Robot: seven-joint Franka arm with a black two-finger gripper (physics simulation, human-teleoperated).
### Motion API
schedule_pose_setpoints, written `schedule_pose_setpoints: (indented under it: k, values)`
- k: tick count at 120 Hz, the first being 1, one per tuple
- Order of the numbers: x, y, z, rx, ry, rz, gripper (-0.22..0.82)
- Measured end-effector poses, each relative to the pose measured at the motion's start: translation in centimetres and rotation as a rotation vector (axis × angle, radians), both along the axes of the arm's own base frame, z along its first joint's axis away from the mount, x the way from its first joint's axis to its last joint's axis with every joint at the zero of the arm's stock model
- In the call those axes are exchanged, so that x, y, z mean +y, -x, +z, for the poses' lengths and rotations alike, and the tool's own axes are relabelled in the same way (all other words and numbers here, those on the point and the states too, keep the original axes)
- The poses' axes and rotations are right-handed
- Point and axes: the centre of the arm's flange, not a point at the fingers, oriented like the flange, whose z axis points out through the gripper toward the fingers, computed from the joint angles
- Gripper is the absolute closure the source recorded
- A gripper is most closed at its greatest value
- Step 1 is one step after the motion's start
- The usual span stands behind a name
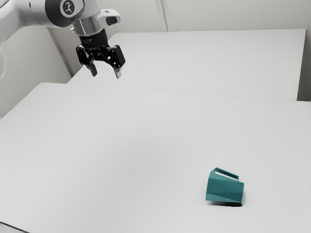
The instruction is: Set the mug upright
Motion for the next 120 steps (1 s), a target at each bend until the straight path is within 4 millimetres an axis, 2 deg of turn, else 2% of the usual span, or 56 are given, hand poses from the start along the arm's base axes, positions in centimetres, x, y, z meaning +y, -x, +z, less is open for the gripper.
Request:
schedule_pose_setpoints:
  k: [24, 36, 44, 59, 73, 80, 120]
  values:
    - [-0.4, 0.3, 0.7, -0.032, -0.003, -0.006, 0.00]
    - [-0.3, 2.0, 1.0, -0.045, -0.008, -0.003, 0.00]
    - [-0.4, 2.6, 0.6, -0.043, 0.003, -0.003, 0.00]
    - [-0.6, 3.7, -2.5, 0.001, 0.059, 0.008, 0.00]
    - [1.4, 4.8, -6.3, 0.043, 0.138, 0.059, 0.00]
    - [2.0, 5.3, -7.5, 0.045, 0.181, 0.076, 0.00]
    - [0.7, 8.3, -16.3, 0.081, 0.420, 0.150, 0.00]
